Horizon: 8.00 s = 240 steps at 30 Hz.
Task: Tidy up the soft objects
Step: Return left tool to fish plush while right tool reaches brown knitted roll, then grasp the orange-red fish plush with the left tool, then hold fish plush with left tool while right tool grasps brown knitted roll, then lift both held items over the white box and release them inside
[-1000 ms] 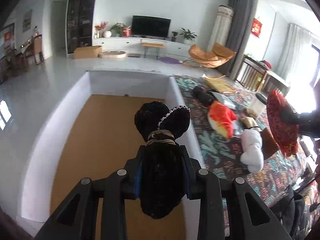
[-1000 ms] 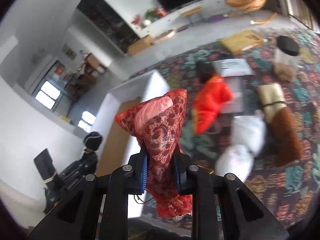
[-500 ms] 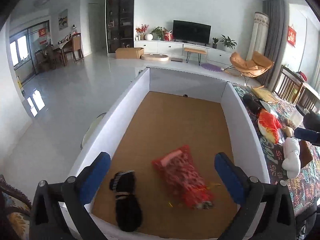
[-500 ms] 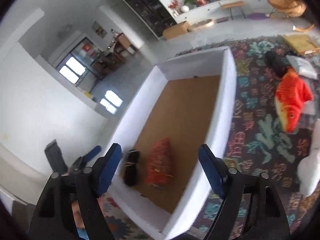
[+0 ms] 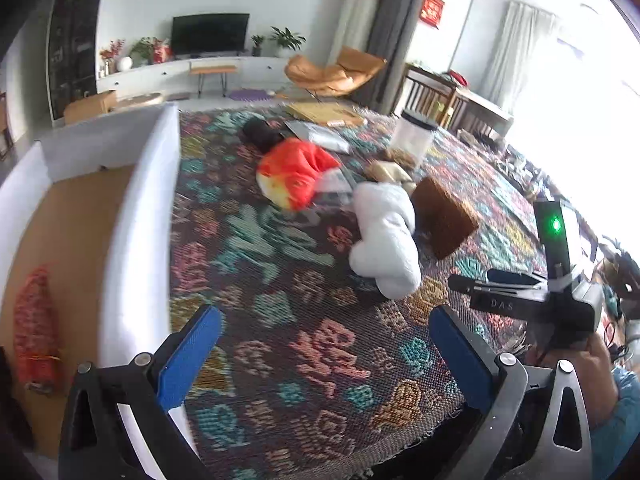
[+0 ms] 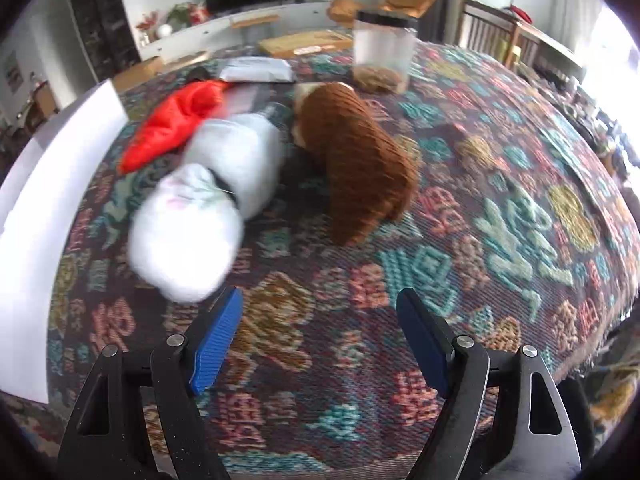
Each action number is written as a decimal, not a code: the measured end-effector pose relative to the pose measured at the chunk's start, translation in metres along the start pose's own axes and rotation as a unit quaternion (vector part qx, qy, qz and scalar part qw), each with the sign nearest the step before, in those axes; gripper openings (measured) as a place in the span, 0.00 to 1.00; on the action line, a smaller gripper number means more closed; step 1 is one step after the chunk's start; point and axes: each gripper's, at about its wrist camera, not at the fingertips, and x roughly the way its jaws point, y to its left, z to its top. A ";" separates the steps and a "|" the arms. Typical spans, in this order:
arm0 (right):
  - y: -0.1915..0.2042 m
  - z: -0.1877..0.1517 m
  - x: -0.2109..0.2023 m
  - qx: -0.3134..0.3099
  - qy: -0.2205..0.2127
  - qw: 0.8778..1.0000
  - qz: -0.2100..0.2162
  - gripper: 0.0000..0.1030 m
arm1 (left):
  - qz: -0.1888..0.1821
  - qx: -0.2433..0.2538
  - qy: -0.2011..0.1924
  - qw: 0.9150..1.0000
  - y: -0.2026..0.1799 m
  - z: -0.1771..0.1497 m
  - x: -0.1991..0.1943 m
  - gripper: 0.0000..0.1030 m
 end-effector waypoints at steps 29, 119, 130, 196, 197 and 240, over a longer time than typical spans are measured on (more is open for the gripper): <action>-0.021 0.041 0.062 0.024 -0.032 0.999 -0.033 0.91 | 0.115 0.019 0.053 0.992 0.018 0.026 0.144 1.00; -0.019 0.039 0.062 0.026 -0.037 0.998 -0.035 0.93 | 0.128 -0.013 0.061 0.990 0.022 0.019 0.100 0.93; -0.018 0.040 0.059 0.029 -0.037 0.998 -0.030 0.93 | 0.110 -0.031 0.036 0.993 0.031 0.007 0.115 1.00; -0.133 0.097 0.080 0.053 -0.005 0.998 -0.045 0.72 | 0.120 -0.028 0.034 0.992 0.030 0.006 0.117 1.00; -0.133 0.096 0.080 0.058 -0.009 0.997 -0.045 0.72 | 0.120 -0.028 0.034 0.992 0.030 0.006 0.117 1.00; 0.170 0.098 -0.125 -0.154 -0.077 0.952 0.255 0.67 | 0.129 -0.115 -0.123 0.977 0.136 0.019 -0.147 0.39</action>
